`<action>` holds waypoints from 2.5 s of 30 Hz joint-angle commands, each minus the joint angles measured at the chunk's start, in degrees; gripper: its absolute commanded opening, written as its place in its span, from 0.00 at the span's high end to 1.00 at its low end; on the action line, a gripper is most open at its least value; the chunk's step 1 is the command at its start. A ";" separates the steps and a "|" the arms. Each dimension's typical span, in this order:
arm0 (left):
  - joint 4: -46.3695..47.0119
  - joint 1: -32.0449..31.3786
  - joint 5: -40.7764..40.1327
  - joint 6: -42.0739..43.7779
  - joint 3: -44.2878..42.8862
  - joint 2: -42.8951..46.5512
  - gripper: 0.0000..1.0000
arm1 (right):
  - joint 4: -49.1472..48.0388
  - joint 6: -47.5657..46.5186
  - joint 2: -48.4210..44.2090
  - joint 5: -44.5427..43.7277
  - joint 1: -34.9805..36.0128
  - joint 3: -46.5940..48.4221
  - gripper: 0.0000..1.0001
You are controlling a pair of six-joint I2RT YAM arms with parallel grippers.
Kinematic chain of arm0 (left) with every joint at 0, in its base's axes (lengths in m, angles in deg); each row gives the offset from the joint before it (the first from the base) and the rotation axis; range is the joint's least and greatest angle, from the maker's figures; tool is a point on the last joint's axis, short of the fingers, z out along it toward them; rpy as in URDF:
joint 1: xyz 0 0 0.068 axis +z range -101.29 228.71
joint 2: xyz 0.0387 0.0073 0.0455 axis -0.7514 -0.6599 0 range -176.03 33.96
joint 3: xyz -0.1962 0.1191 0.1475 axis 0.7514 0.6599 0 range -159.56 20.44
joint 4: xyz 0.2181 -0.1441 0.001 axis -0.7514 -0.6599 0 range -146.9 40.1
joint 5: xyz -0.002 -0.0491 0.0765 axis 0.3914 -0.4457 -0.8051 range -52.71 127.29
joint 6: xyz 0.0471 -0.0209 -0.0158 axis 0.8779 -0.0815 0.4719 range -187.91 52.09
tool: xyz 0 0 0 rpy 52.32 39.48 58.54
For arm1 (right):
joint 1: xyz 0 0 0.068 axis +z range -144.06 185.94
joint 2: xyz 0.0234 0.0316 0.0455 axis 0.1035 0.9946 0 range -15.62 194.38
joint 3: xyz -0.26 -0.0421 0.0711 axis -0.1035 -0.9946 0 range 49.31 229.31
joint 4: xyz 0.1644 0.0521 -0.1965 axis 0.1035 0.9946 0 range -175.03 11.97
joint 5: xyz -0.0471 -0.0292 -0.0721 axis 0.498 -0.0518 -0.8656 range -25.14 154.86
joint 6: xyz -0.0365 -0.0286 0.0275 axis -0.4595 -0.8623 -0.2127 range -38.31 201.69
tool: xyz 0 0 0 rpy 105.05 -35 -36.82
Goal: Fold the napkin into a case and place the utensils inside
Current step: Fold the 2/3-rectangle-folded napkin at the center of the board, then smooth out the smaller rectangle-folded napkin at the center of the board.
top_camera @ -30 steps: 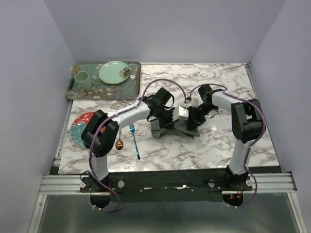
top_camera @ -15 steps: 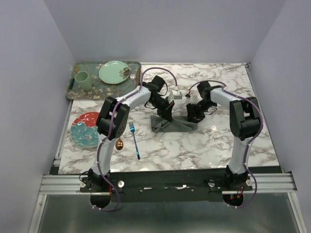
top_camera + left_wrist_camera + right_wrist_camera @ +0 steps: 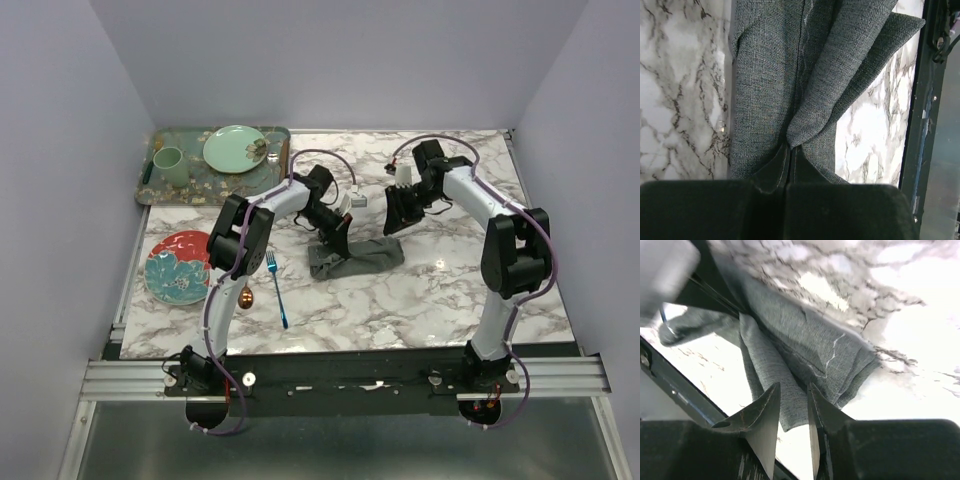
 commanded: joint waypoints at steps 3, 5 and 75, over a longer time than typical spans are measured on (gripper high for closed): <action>-1.96 -1.55 2.37 1.40 6.97 4.68 1.00 | -2.27 1.86 -0.79 -1.10 -0.22 2.25 0.63; -1.87 -2.25 4.04 0.70 10.14 6.53 1.00 | -2.18 1.78 -0.79 0.31 -0.22 2.08 0.63; 16.49 9.08 8.45 -21.98 18.84 19.27 0.52 | -15.28 -47.28 -8.44 0.05 14.89 -18.58 0.99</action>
